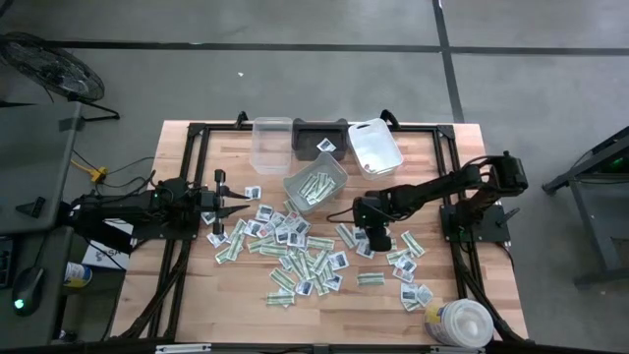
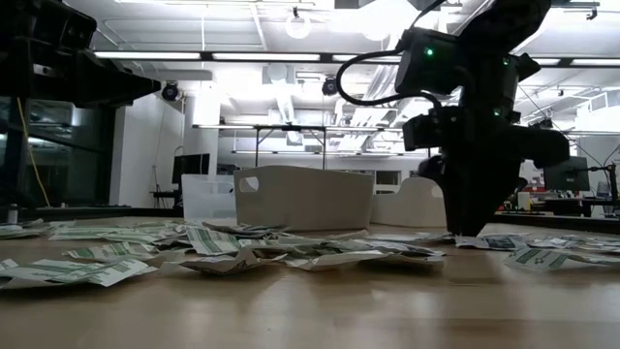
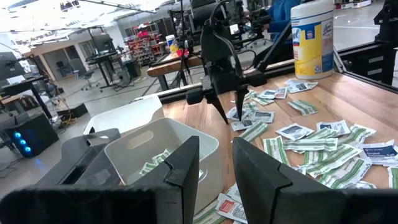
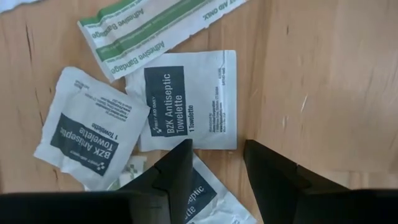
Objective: Pick & Place First Aid Supplies
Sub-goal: Put the towelette pack into the black bin
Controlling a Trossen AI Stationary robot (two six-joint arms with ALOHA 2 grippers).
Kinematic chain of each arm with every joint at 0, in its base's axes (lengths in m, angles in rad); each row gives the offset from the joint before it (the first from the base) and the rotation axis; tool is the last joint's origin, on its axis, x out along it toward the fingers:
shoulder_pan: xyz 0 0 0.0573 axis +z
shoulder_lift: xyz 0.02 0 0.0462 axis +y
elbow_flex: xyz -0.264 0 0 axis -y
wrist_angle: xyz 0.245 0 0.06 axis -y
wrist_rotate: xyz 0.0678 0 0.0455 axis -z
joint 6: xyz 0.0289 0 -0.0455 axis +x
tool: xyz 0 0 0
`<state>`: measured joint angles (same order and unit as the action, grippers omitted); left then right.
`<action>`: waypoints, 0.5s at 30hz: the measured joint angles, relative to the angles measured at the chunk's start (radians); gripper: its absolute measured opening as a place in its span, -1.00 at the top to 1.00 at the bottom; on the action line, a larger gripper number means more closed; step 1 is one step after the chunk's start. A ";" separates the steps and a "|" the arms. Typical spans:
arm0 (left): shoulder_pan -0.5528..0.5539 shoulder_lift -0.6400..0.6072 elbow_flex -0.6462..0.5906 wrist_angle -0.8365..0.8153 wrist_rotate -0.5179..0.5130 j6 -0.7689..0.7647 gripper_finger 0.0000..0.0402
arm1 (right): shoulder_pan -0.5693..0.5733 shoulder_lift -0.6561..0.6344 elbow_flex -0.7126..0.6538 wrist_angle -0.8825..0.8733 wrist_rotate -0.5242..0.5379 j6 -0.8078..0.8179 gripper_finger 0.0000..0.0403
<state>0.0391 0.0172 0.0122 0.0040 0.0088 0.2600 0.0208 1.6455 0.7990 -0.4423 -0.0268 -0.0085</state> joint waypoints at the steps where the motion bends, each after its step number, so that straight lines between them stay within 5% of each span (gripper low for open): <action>1: 0.000 0.000 0.000 0.000 0.000 0.000 0.52 | 0.000 0.000 0.000 0.001 0.001 -0.014 0.30; 15: 0.000 0.000 0.000 0.000 0.000 0.000 0.52 | -0.001 0.002 0.000 0.018 0.057 -0.104 0.32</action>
<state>0.0391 0.0170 0.0124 0.0036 0.0086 0.2600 0.0197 1.6474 0.7994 -0.4248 0.0301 -0.1127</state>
